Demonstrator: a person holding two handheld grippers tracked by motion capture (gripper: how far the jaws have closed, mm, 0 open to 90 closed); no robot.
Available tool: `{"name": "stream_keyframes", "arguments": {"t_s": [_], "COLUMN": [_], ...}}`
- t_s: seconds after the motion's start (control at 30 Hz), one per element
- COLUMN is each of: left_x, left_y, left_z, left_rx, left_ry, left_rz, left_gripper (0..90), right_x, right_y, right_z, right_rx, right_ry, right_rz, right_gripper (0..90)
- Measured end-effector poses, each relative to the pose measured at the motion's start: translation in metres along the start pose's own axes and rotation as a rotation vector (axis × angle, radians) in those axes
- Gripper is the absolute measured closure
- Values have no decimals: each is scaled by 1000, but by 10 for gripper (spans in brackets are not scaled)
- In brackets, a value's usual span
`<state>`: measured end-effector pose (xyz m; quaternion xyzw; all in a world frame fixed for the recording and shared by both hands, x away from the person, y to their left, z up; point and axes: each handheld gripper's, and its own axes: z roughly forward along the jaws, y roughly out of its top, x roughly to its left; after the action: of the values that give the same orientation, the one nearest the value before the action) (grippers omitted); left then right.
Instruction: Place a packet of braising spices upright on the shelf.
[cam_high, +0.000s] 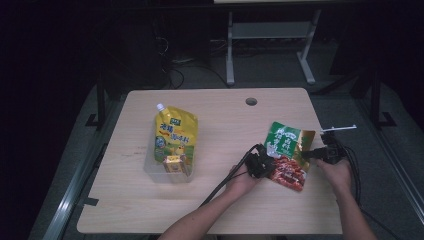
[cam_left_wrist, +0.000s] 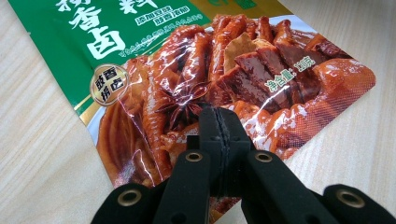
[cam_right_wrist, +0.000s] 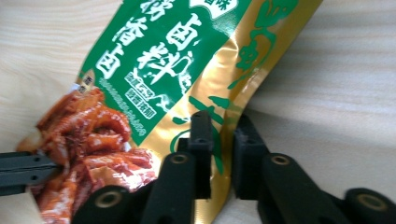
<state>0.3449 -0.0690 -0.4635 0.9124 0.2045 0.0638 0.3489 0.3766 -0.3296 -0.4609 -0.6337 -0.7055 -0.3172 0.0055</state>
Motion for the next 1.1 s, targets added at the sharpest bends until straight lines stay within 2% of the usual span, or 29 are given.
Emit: {"name": "stream_keyframes", "arguments": {"t_s": [0.1, 0.33, 0.5, 0.6, 0.67, 0.97, 1.1], "left_x": [-1, 0, 1, 2, 2, -1, -1], "left_y": [0, 0, 0, -2, -2, -9, -13], "left_z": [0, -1, -6, -12, -17, -33, -38], "left_rx": [-4, 3, 9, -9, -22, -66, -72], "left_ry": [0, 5, 1, -3, -7, -33, -41], "left_rz": [-6, 3, 2, -8, -12, -12, -11], "left_gripper": [891, 844, 803, 788, 778, 722, 692], "right_x": [2, 7, 11, 18, 22, 44, 52], "right_y": [0, -2, -2, -3, -3, -4, -4], "right_z": [0, -5, -15, -23, -29, -55, -62], "right_rx": [-7, -40, -72, -93, -110, -201, -220], "right_ry": [-6, -21, 3, 5, 7, 71, 90], "right_rz": [-15, -60, -82, -107, -142, -217, -253], "right_gripper": [879, 900, 900, 900, 900, 900, 900]}}
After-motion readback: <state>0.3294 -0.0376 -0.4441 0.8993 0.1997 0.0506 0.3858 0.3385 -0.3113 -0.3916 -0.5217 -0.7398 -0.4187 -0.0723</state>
